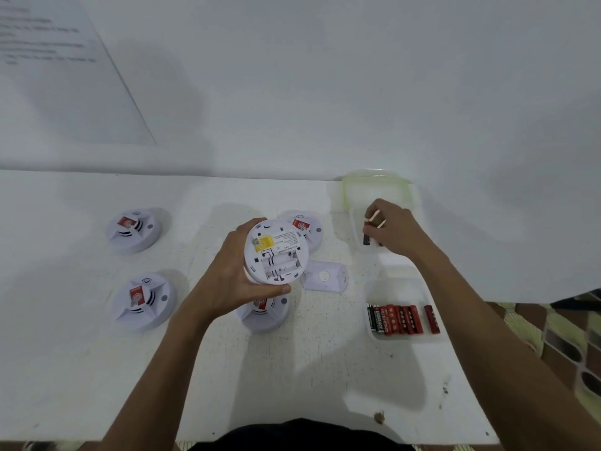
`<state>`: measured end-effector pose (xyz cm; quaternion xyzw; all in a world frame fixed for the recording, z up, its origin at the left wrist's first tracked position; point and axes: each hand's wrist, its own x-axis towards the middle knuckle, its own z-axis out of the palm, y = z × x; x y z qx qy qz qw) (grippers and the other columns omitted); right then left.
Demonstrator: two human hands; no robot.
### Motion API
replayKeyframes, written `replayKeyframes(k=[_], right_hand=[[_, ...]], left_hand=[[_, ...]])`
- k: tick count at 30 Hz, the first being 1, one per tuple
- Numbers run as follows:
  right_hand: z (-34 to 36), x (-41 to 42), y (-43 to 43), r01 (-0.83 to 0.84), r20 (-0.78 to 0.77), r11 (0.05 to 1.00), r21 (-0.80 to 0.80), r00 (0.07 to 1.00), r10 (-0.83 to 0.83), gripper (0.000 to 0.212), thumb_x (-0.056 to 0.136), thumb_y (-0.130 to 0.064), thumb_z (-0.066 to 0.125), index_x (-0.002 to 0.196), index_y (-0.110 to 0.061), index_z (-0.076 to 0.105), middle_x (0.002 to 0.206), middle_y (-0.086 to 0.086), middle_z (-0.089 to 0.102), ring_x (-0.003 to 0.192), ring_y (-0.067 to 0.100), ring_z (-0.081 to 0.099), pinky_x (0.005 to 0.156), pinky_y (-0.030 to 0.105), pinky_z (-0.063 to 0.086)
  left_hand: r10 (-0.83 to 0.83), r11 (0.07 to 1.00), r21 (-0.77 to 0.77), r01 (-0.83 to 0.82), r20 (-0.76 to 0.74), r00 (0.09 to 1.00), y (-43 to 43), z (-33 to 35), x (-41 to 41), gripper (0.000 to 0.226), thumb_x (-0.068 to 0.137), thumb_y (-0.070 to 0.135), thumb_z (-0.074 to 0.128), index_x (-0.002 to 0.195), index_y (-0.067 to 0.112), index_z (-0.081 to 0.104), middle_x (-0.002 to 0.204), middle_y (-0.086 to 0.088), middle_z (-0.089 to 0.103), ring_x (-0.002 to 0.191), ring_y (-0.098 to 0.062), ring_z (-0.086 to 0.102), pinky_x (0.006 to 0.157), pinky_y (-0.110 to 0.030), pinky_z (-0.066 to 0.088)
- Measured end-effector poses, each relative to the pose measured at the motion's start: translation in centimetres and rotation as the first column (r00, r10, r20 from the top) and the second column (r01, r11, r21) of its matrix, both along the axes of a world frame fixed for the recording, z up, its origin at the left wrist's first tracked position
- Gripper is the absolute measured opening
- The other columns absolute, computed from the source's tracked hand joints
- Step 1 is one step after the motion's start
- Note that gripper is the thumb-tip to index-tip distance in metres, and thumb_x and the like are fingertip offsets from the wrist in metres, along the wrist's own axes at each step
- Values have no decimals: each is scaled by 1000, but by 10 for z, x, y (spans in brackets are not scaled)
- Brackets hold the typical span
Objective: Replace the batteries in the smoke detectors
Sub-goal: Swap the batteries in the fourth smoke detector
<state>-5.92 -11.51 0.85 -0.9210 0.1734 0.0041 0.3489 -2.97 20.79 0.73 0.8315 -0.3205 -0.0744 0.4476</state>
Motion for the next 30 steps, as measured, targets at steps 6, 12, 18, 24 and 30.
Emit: replayKeyframes(k=[6, 12, 18, 24, 30], right_hand=[[35, -36, 56, 23, 366, 945, 325, 919, -148, 14, 85, -10, 70, 92, -16, 59, 83, 2, 71, 78, 16, 68, 72, 34, 56], [49, -65, 119, -174, 518, 904, 391, 853, -60, 18, 88, -3, 68, 97, -16, 60, 94, -5, 72, 89, 7, 69, 77, 18, 55], [37, -62, 134, -352, 631, 935, 36, 734, 252, 15, 90, -12, 66, 103, -4, 67, 101, 3, 71, 93, 10, 68, 81, 30, 58], [37, -54, 130, -424, 547, 803, -419, 588, 596, 17, 88, -7, 68, 105, -4, 71, 106, 9, 72, 96, 23, 67, 82, 34, 56], [42, -47, 121, -475, 428, 631, -613, 472, 771, 24, 82, -4, 75, 105, -8, 72, 100, 11, 70, 87, 28, 63, 75, 35, 56]], left_hand=[[-7, 999, -50, 8, 17, 1000, -6, 7, -4, 99, 54, 54, 82, 136, 41, 28, 133, 28, 39, 122, 0, 41, 98, -13, 34], [-18, 997, -76, 22, 45, 999, -13, 19, -10, 89, 55, 53, 78, 125, 63, 24, 124, 45, 36, 116, 13, 42, 92, -1, 32], [-22, 997, -75, 25, 39, 999, -14, 18, -11, 88, 56, 58, 75, 126, 66, 23, 126, 46, 34, 117, 11, 41, 95, -3, 31], [-11, 998, -59, 11, 2, 1000, -9, 11, -7, 90, 54, 77, 68, 130, 59, 23, 131, 41, 34, 123, 2, 41, 105, -22, 34], [-49, 997, -58, 47, -20, 999, -8, 13, -8, 93, 56, 64, 76, 132, 57, 23, 134, 31, 39, 125, -4, 44, 106, -30, 38]])
